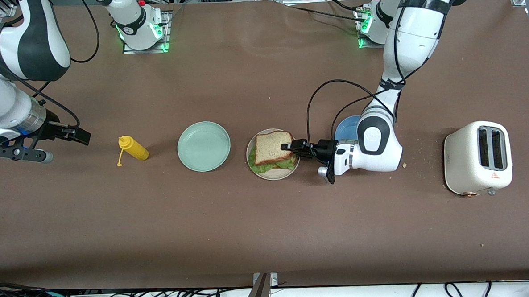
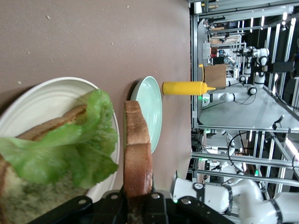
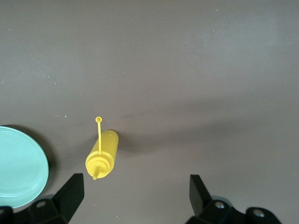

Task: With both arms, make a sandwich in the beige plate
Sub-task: 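Lower the bread slice with the left gripper onto the lettuce, then open the left gripper and draw it back from the sandwich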

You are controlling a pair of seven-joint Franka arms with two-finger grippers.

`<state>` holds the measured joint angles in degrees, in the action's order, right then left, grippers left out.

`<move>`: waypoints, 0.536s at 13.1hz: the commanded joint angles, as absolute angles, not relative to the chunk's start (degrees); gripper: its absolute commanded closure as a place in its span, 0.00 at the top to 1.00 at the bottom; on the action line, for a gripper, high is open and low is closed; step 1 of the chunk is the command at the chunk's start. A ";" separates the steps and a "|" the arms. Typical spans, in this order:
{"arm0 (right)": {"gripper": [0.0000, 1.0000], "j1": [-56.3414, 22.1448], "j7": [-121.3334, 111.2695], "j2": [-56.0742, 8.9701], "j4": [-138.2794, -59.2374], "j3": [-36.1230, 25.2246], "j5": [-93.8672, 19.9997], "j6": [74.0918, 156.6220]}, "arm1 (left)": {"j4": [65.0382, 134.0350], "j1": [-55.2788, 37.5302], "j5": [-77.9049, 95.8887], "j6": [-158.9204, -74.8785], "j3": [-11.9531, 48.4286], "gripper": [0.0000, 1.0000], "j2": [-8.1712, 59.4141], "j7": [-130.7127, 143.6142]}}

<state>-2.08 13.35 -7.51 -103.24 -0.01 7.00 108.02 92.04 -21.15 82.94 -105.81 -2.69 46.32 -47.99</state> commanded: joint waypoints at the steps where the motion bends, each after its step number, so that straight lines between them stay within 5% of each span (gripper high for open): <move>1: 1.00 -2.29 13.45 -5.63 -104.94 -0.09 7.82 108.89 | 92.28 -21.01 85.43 -105.91 -3.25 1.00 47.64 -53.35; 7: 1.00 -2.20 13.62 -4.40 -103.27 -0.79 7.38 109.68 | 92.28 -16.79 82.79 -105.47 -3.60 1.00 46.67 -52.73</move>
<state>-2.08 13.40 -5.88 -102.92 -0.17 7.00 109.29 91.87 -18.09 83.20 -105.82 -3.74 47.78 -51.82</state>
